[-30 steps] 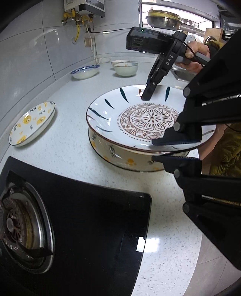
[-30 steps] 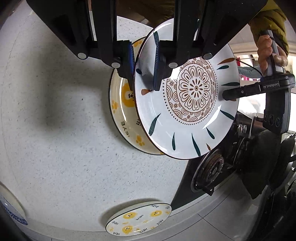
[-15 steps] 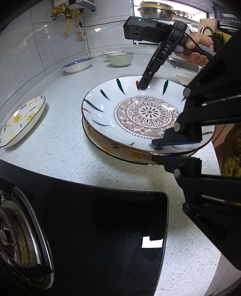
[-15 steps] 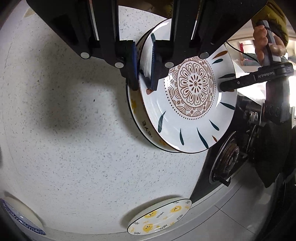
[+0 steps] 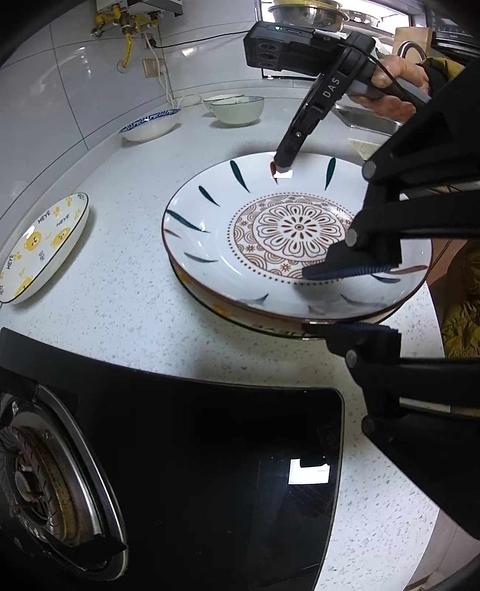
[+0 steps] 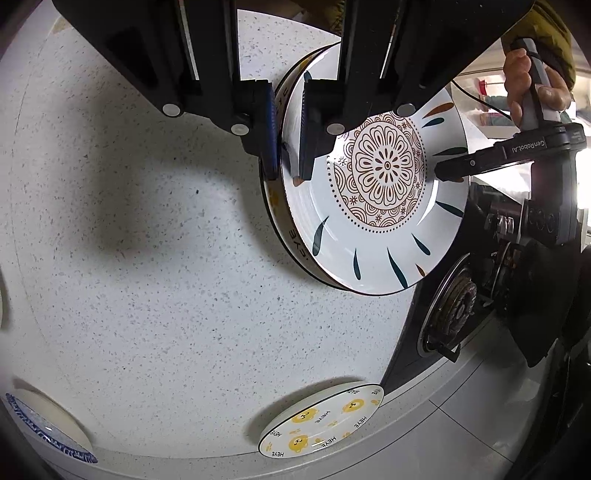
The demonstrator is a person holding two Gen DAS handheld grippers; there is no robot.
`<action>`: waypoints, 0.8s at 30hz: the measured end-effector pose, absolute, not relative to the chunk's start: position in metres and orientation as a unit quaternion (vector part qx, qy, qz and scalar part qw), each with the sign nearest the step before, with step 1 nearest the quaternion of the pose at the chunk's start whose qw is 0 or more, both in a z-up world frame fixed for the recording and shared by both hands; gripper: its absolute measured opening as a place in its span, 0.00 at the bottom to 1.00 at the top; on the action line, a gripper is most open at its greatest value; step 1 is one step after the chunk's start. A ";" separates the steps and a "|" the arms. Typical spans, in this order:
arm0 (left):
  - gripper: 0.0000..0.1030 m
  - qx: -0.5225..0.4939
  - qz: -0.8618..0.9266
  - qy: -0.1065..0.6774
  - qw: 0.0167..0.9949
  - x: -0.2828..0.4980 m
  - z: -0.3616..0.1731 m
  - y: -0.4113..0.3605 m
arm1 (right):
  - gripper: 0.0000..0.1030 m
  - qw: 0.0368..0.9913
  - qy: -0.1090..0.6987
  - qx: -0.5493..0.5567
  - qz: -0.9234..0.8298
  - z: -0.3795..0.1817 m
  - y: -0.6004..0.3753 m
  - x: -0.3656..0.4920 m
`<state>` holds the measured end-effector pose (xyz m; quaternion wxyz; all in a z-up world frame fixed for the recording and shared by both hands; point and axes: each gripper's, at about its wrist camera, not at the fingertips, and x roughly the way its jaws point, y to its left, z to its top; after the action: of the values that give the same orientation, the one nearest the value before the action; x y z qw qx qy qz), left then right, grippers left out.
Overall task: Organize plates and bowls
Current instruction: 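Carry the mandala plate over and lower it onto the bear plate, then open both grippers and lift them off the mandala plate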
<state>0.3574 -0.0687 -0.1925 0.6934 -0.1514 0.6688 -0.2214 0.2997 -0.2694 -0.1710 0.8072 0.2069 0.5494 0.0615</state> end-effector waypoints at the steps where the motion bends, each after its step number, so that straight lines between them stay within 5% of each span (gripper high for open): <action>1: 0.20 -0.152 -0.221 0.669 0.693 0.356 -0.192 -0.068 | 0.10 0.807 0.547 0.211 0.063 -0.171 -0.271 0.299; 13: 0.21 -0.167 -0.223 0.663 0.694 0.355 -0.186 -0.061 | 0.10 0.825 0.515 0.223 0.061 -0.148 -0.280 0.289; 24: 0.27 -0.233 -0.261 0.575 0.739 0.345 -0.126 -0.009 | 0.14 0.851 0.470 0.222 0.071 -0.113 -0.278 0.258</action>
<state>0.3447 -0.0094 -0.1264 0.7392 -0.2329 0.5754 -0.2611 0.2578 -0.2781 -0.1127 0.8513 0.2222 0.4700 0.0710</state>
